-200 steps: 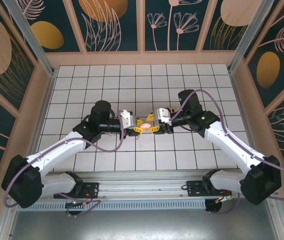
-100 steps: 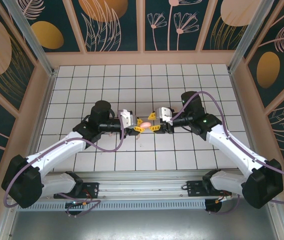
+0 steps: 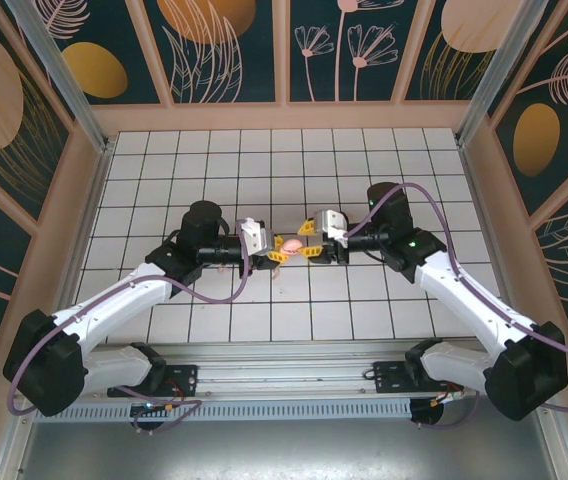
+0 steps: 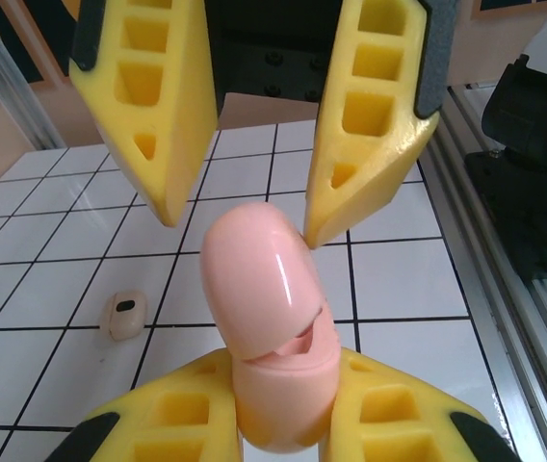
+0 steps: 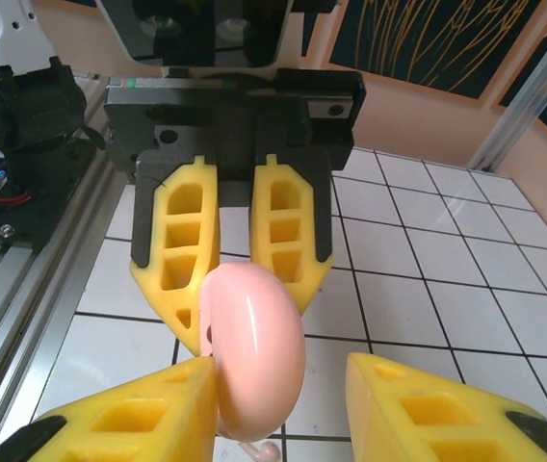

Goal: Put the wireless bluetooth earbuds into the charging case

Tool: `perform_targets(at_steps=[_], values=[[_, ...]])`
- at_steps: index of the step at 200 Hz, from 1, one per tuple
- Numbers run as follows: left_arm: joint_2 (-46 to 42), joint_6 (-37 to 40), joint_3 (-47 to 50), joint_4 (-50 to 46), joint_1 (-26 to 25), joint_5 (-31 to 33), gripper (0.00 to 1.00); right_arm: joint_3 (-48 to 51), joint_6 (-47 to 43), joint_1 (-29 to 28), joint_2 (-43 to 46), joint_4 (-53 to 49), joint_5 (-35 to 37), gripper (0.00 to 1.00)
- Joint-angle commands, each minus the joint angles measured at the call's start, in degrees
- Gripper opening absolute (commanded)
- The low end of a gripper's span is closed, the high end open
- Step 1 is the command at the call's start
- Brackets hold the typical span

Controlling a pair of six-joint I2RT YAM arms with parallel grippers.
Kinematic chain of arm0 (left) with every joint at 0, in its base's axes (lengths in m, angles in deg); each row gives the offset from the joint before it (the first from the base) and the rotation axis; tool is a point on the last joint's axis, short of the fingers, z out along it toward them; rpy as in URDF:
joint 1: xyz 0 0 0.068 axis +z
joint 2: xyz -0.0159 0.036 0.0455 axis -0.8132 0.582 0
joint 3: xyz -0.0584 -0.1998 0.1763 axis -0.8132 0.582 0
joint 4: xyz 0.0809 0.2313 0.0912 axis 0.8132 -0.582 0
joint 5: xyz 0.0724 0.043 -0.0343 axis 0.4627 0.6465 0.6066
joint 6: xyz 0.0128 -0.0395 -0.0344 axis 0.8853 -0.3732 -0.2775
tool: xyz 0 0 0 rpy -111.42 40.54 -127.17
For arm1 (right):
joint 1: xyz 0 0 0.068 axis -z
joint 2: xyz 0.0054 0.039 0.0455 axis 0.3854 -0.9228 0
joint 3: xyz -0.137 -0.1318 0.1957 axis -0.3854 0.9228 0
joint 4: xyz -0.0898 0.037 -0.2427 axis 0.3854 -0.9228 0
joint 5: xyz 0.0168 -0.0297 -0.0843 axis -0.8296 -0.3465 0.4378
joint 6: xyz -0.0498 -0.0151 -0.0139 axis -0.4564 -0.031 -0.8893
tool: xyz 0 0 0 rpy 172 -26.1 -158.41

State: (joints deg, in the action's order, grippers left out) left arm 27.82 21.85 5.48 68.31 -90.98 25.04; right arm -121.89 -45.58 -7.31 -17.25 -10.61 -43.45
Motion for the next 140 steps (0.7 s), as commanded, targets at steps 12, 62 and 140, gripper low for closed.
perform_targets(at_steps=[12, 62, 140], values=[[-0.54, 1.16, -0.18, -1.01, -0.30, -3.37, 0.18, 0.73, 1.44, 0.93, 0.74, 4.30, 2.83, 0.40], [-0.99, 1.16, 0.15, -0.48, -0.32, -3.62, 0.17, 1.14, 2.50, 0.93, 0.40, 4.88, 4.37, 0.39], [-0.99, -8.73, 7.04, 14.45, 2.37, -0.97, 0.14, 1.77, 10.29, 2.67, 3.15, 7.68, 2.30, 0.40]])
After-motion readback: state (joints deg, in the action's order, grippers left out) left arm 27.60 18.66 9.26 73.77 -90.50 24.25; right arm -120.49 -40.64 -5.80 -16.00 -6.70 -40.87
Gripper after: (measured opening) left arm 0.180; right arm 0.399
